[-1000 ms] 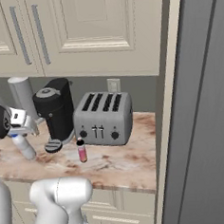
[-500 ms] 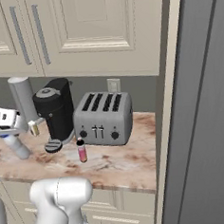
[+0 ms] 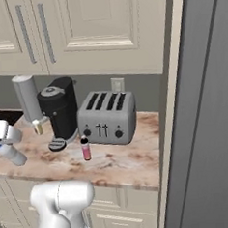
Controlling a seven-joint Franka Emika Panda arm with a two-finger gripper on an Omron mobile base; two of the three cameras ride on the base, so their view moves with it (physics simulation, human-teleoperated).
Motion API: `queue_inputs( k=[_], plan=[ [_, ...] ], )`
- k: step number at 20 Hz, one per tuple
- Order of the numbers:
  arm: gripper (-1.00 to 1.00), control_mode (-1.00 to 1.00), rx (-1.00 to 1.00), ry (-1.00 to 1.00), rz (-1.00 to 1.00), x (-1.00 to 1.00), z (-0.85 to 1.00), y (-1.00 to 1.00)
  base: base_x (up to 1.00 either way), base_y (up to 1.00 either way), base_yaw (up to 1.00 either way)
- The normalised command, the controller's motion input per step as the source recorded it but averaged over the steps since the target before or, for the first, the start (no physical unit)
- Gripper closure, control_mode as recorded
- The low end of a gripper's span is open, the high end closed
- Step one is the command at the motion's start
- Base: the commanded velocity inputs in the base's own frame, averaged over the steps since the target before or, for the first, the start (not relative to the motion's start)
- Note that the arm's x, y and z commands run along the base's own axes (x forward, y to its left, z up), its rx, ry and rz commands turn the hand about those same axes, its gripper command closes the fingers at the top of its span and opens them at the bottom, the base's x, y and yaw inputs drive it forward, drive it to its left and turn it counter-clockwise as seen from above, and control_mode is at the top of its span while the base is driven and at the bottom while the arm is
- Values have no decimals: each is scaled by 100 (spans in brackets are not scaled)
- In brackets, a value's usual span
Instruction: Move the drinks to the dining counter.
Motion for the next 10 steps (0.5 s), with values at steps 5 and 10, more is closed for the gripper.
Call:
queue_inputs(
  k=[5, 10],
  plan=[
    [100, 100, 0, 0, 0, 0, 0, 0, -7, 52, 16],
    [100, 100, 0, 0, 0, 0, 0, 0, 9, 99, 54]
  ],
)
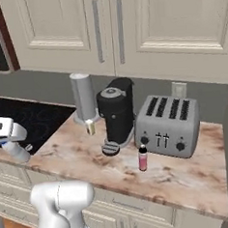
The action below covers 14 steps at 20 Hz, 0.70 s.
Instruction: Move the drinks to the dining counter.
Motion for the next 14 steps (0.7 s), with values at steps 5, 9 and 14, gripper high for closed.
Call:
queue_inputs(
  k=[5, 9, 14],
  plan=[
    [100, 100, 0, 0, 0, 0, 0, 0, 0, 67, 89],
    [100, 100, 0, 0, 0, 0, 0, 0, -5, 78, 85],
    [100, 100, 0, 0, 0, 0, 0, 0, -9, 61, 91]
  ],
)
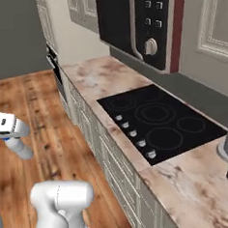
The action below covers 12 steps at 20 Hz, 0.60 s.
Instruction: Move the drinks to the dining counter.
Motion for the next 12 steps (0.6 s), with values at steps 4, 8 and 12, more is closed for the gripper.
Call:
queue_inputs(
  k=[4, 8, 12],
  plan=[
    [100, 100, 0, 0, 0, 0, 0, 0, 0, 42, 99],
    [100, 100, 0, 0, 0, 0, 0, 0, 0, 17, 100],
    [100, 100, 0, 0, 0, 0, 0, 0, 0, 10, 100]
  ],
)
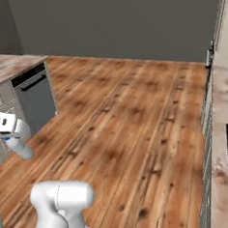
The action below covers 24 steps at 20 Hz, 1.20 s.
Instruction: Move the drinks to the dining counter.
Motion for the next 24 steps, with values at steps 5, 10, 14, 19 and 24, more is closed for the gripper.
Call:
queue_inputs(
  k=[5, 10, 14, 19, 24],
  plan=[
    [100, 100, 0, 0, 0, 0, 0, 0, 0, 3, 100],
    [100, 100, 0, 0, 0, 0, 0, 0, 29, -4, 97],
    [100, 100, 0, 0, 0, 0, 0, 0, 70, -10, 88],
    [100, 100, 0, 0, 0, 0, 0, 0, 97, -11, 76],
    [100, 100, 0, 0, 0, 0, 0, 0, 100, 0, 47]
  ],
)
